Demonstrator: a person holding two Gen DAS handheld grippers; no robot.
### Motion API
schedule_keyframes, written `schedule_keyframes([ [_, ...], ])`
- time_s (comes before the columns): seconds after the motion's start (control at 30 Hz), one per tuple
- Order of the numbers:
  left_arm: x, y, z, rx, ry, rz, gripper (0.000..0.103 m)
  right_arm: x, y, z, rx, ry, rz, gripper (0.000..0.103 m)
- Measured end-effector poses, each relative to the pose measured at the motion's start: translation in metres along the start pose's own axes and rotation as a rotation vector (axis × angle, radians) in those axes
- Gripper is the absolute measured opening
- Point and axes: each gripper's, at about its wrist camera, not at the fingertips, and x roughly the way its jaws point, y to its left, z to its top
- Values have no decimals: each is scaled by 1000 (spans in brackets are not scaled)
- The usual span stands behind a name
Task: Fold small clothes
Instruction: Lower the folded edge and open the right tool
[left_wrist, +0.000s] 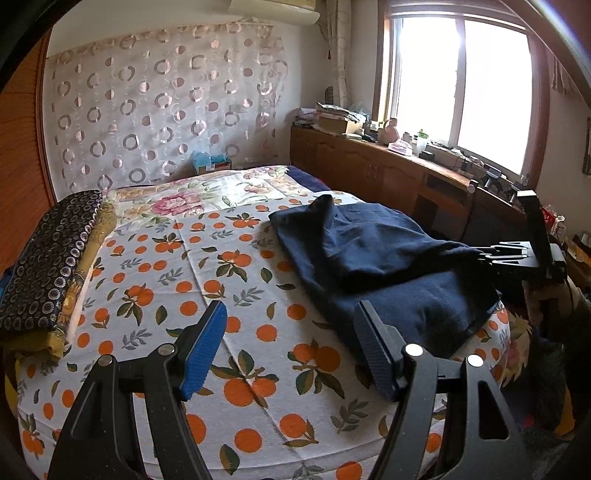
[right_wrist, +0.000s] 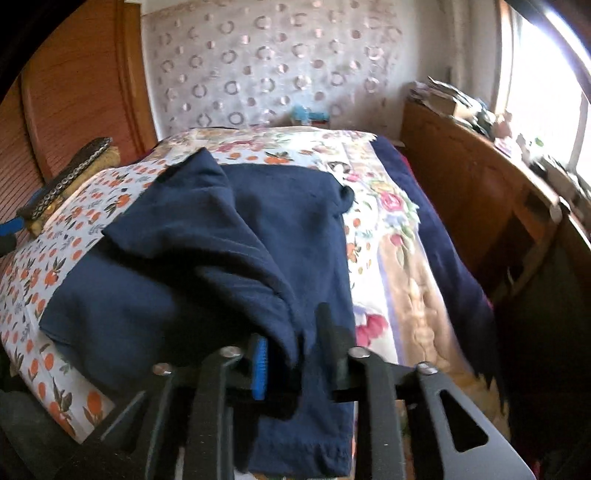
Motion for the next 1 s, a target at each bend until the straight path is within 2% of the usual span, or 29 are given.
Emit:
schedule_keyframes([
  [0.07, 0, -2, 0, 3, 1, -1, 72, -7, 3, -3, 8, -8, 3, 32],
  [0.27, 1, -5, 2, 7, -1, -3, 72, -26, 0, 2, -13, -42, -11, 47],
  [0.4, 3, -7, 1, 8, 3, -5, 72, -33, 11, 4, -30, -94, 23, 58],
  [0.63, 7, -8, -1, 7, 15, -7, 72, -12, 38, 19, -96, -104, 98, 59],
  [0.8, 8, -7, -3, 2, 20, -10, 72, 18, 66, 36, -173, -71, 186, 59],
  [1.0, 9, -6, -5, 1, 24, -13, 72, 57, 100, 49, -269, 9, 254, 59],
])
